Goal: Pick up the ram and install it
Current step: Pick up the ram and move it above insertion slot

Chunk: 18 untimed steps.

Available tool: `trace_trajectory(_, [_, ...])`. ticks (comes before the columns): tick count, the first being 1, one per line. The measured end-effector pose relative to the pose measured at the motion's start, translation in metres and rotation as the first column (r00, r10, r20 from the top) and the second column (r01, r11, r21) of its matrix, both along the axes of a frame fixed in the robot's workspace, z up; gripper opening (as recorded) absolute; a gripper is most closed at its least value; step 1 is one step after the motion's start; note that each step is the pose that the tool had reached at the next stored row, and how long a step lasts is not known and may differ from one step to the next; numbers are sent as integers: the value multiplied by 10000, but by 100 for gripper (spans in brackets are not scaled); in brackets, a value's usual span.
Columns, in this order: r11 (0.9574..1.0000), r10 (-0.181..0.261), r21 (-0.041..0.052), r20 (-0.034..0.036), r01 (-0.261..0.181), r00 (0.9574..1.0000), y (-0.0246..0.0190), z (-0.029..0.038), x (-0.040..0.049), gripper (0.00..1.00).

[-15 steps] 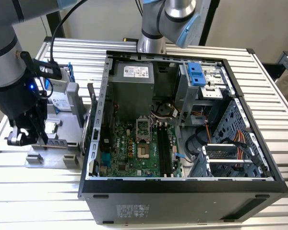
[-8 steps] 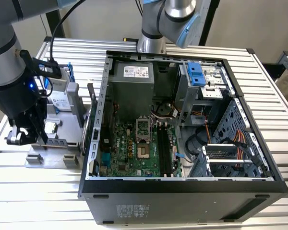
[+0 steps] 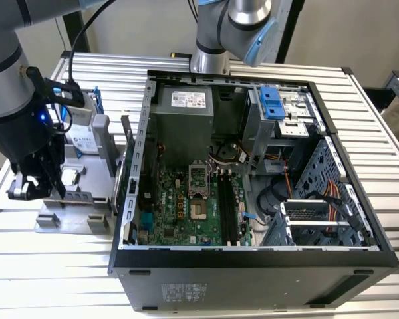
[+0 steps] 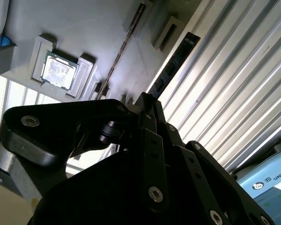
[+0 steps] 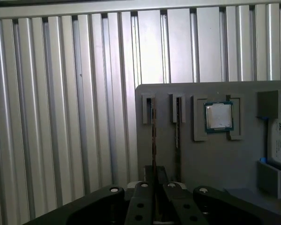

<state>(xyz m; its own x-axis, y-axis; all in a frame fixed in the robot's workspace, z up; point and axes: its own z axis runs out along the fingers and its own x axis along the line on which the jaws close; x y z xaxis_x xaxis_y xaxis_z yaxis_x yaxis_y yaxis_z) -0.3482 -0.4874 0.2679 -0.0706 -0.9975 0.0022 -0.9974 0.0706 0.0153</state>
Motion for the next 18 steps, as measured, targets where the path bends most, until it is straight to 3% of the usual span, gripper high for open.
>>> trace_trajectory(18, [10000,-2,0,0,2,10000,1,52,-1,0])
